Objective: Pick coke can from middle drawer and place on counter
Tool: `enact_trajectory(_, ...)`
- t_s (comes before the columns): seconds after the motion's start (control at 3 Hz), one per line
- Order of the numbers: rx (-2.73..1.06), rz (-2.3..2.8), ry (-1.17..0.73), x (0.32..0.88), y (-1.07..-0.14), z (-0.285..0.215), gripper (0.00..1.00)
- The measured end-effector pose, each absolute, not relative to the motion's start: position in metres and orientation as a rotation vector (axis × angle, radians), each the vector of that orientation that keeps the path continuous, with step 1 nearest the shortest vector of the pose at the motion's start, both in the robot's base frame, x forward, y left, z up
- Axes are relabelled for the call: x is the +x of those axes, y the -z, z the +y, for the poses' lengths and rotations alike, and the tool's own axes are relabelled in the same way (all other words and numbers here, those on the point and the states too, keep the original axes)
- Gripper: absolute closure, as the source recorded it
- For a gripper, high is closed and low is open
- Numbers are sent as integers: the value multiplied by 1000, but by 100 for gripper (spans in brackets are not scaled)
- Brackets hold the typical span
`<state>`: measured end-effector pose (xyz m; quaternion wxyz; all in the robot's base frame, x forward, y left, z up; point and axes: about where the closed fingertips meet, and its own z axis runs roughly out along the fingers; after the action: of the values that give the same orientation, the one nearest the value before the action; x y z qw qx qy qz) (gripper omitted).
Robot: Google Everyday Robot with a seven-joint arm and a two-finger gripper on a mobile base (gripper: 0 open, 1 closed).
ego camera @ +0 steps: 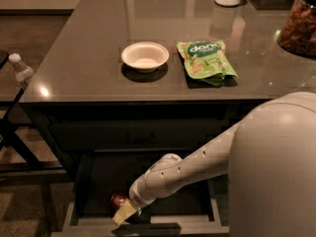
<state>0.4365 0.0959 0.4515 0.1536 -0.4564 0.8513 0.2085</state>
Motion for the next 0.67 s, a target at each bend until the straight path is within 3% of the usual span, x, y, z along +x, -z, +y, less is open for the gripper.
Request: enact_trajectory(0.67,-1318,2433,-579,452,-424,100,0)
